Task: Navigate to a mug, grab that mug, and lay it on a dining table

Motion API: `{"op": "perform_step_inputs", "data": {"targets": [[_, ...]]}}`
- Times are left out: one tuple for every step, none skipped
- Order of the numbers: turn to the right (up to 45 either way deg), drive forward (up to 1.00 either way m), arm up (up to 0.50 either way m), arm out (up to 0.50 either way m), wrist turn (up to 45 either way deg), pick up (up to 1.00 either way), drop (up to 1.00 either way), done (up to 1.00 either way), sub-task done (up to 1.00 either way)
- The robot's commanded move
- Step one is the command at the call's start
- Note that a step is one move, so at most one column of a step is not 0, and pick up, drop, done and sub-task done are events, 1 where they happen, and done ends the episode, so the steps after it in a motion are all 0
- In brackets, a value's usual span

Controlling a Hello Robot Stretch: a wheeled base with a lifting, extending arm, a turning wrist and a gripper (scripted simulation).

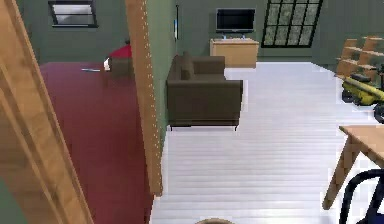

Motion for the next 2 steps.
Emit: {"op": "perform_step_inputs", "data": {"targets": [[45.0,0.0,0.0,0.0,0.0,0.0,0.0,0.0,0.0],[45.0,0.0,0.0,0.0,0.0,0.0,0.0,0.0,0.0]]}}
